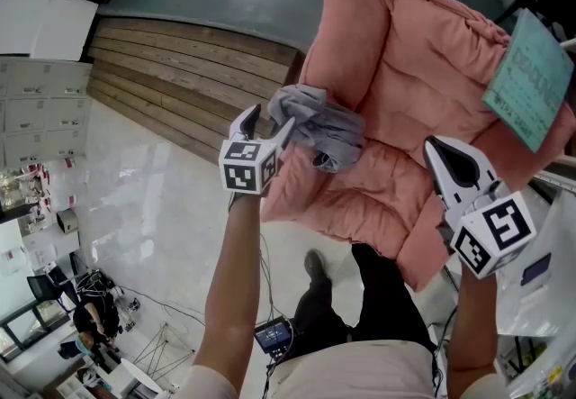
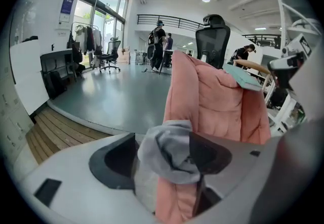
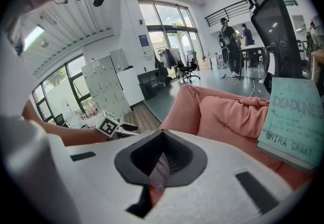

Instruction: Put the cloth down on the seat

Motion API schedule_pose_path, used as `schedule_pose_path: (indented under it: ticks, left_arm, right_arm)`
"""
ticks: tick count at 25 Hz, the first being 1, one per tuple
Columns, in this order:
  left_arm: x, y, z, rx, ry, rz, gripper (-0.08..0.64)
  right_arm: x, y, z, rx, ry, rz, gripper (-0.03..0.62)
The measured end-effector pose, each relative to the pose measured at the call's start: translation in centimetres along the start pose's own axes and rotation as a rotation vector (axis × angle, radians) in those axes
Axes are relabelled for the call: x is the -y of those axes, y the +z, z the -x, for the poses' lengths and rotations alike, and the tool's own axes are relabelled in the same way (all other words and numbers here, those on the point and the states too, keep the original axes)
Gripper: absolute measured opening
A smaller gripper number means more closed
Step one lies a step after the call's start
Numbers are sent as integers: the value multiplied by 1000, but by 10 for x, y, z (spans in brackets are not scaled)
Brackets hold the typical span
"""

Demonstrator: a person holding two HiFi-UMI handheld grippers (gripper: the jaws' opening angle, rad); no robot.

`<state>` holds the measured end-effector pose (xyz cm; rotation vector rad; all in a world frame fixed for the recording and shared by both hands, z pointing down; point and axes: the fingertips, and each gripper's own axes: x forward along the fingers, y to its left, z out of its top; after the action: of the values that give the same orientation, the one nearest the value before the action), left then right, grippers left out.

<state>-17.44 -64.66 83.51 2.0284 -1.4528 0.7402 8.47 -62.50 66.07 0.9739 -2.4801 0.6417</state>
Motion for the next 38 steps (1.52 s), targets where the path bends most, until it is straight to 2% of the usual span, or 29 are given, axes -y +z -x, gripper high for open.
schedule_pose_path:
  ticks: [5, 10, 19, 25, 29, 38]
  left_arm:
    - [-3, 25, 36, 59, 24, -20, 307]
    - [13, 68, 91, 180, 16, -76, 307]
    - [91, 153, 220, 380, -103, -175, 305]
    - [124, 188, 316, 524, -149, -267, 302]
    - [146, 208, 383, 588, -176, -319, 270]
    - [193, 207, 528, 740, -195, -469, 122]
  right_arm:
    - [-18, 12, 11, 20, 1, 20, -6]
    - [-46, 33, 33, 48, -6, 48, -6]
    - [-101, 74, 86, 115, -4, 100, -6]
    - [-155, 109, 125, 190, -6, 136, -6]
    - [-191, 131, 148, 244, -2, 175, -8]
    - [-284, 161, 220, 341, 1, 307, -8]
